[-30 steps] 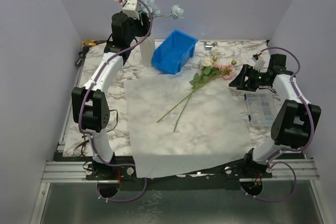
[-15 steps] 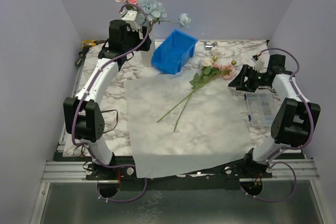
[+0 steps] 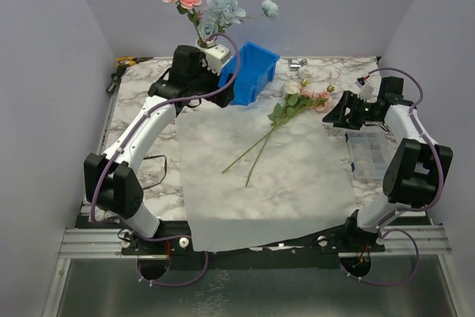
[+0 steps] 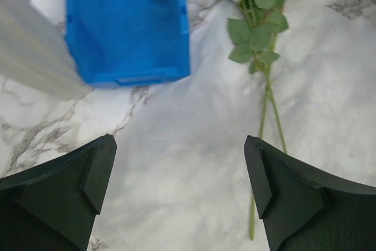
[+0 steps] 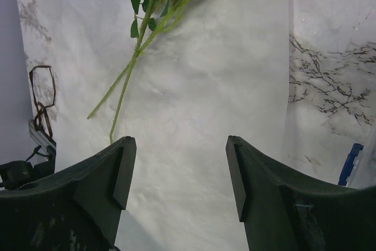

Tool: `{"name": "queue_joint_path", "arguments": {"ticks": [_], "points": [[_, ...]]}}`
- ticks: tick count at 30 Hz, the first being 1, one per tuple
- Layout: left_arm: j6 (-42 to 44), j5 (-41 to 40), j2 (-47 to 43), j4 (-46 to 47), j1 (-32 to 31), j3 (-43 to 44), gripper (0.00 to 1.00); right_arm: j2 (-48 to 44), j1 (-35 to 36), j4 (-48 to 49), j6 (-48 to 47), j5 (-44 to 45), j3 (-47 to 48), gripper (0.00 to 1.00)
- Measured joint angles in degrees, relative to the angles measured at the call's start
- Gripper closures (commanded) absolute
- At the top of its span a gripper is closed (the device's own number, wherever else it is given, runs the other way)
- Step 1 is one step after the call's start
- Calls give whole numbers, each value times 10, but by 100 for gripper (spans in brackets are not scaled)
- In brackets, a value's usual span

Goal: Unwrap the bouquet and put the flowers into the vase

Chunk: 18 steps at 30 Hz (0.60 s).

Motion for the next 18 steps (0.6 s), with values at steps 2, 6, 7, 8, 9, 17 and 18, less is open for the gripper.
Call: {"name": "queue_joint_path", "arguments": {"ticks": [2,6,7,8,9,17,18], "points": [[20,0,20,-38,-33,38,1,0,0,2,2,-1,0,28],[39,-6,90,-101,-109,131,6,0,0,4,5,-2,0,28],[39,-7,103,-110,-120,147,10,0,0,4,5,-3,0,28],[35,-10,129,-126,-137,172,16,0,0,4,5,-3,-1,28],[30,-11,151,-136,-149,194,20,0,0,4,5,-3,-1,28],[-56,-12,362,-213,-186,414,45,0,0,5,4,-5,-7,28],[-66,-13,384,-217,-186,438,46,0,0,6,4,-5,-10,28]]}}
